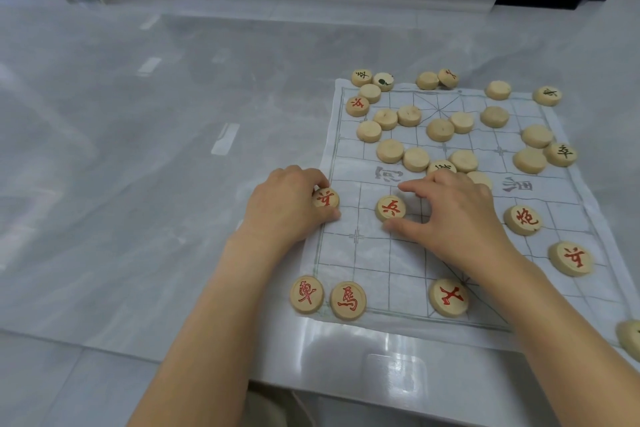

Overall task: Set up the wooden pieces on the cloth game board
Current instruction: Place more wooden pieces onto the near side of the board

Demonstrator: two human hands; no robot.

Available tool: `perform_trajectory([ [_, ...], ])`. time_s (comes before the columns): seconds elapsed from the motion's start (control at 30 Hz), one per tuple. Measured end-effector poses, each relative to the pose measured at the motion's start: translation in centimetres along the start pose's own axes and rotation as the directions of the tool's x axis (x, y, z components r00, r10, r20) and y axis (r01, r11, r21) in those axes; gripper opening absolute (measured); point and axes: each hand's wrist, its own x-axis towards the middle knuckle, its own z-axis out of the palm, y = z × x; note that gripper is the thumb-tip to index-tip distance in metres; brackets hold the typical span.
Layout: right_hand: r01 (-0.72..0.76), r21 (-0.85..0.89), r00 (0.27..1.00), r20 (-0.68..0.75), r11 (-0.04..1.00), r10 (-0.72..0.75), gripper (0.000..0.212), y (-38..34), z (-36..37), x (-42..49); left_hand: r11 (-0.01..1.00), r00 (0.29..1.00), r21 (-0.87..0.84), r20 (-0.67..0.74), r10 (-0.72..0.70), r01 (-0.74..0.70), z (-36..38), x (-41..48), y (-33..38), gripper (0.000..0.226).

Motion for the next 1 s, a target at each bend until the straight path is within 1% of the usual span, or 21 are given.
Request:
perform_trajectory([
  [0.13,0.007,-0.008,1.000,0.006,1.000,-0.007,0.061,-0.17,0.11,0.03,0.999,0.998,-0.014,0.047,0.041,-0.040,-0.08,-0.39,-0.24,0.062],
  [0.23,0.011,-0.012,1.000,0.008,1.000,-0.011,0.059,-0.19,0.30,0.03,0.995,0.992,-0.043,0.084,0.093,-0.090,-0.03,-0.32,-0.46,0.059],
  [0.3,0.024,-0.028,1.000,0.015,0.999,-0.024,0.056,-0.14,0.47,0.01,0.995,0.992,-0.028,0.074,0.102,-0.100,0.08,-0.11,-0.50,0.049],
  [0.37,0.039,-0.039,0.999,0.016,0.998,-0.038,0.050,-0.08,0.61,-0.02,0.996,0.995,-0.027,0.046,0.089,-0.088,0.11,0.03,-0.53,0.037],
  [0.4,0.042,-0.038,0.999,0.013,0.998,-0.041,0.049,-0.05,0.66,-0.02,0.997,0.996,-0.036,0.040,0.076,-0.075,0.09,0.03,-0.58,0.035],
  [0.5,0.036,-0.014,0.999,-0.008,0.999,-0.036,0.048,-0.05,0.82,0.01,0.999,0.999,-0.045,0.024,0.027,-0.026,0.08,0.02,-0.63,0.038],
  [0.6,0.035,0.002,0.999,-0.018,0.999,-0.035,0.048,-0.11,0.93,-0.05,1.000,1.000,-0.006,-0.011,-0.021,0.021,0.18,0.12,-0.43,0.043],
  [0.73,0.038,-0.005,0.999,-0.015,0.999,-0.038,0.048,-0.08,0.94,-0.12,1.000,0.998,-0.015,-0.057,-0.024,0.023,0.31,0.30,-0.15,0.045],
  [0.87,0.032,-0.010,0.999,-0.016,0.999,-0.032,0.048,-0.12,0.94,-0.11,1.000,1.000,-0.029,0.011,-0.003,0.003,0.12,0.25,-0.26,0.059],
  [0.93,0.034,-0.013,0.999,-0.017,0.999,-0.034,0.049,-0.21,0.92,-0.13,0.998,0.998,-0.056,0.058,0.020,-0.016,-0.19,0.15,-0.46,0.059],
  [1.0,0.032,-0.017,0.999,-0.012,0.999,-0.032,0.051,-0.27,0.89,-0.12,0.997,0.995,-0.070,0.092,0.040,-0.033,-0.46,0.09,-0.64,0.054],
])
